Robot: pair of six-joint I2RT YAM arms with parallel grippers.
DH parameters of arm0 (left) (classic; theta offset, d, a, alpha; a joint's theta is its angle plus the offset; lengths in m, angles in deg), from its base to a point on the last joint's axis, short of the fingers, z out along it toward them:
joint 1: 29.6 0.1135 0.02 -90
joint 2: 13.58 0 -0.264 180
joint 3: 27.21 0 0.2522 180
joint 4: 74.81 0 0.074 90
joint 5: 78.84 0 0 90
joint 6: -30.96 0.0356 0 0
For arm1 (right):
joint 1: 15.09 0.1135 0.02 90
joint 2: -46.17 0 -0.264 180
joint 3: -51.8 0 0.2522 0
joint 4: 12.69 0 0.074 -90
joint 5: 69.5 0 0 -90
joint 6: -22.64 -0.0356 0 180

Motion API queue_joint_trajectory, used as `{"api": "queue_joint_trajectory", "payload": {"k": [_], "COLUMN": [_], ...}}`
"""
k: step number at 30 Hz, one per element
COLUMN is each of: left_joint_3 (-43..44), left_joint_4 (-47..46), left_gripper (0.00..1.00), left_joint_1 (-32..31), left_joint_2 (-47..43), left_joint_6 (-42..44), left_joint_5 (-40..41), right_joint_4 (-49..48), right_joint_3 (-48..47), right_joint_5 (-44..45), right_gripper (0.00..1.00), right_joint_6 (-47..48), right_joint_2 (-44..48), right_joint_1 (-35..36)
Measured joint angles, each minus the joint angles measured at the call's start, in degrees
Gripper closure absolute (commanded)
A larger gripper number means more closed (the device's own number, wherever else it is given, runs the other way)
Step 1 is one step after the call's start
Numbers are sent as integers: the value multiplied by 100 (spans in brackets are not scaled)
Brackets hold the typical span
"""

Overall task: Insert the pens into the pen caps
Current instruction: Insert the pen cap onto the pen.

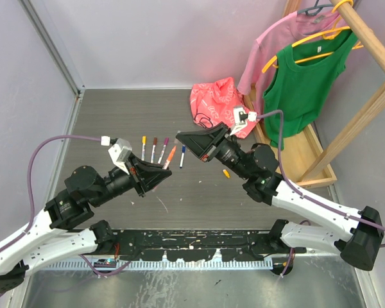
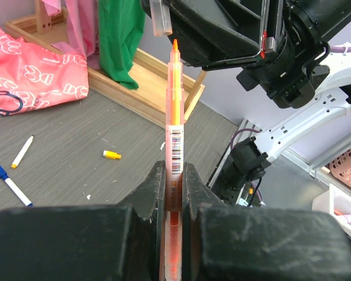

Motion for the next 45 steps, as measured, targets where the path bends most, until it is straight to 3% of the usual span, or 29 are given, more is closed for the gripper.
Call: {"api": "queue_joint_trajectory", "payload": {"k": [45], "left_joint_3": [-76], "left_joint_4": [-83], "left_gripper": [100], "left_joint_1": [-2], "left_joint_2": [-81], "left_joint_6": [-9], "left_joint_5": [118], "right_joint_4": [-262], "right_joint_3": [9], "right_joint_5": [-219], "right_gripper": [100], "right_joint_6": [-111], "right_joint_2": [-170], "right_joint_1": [170]}}
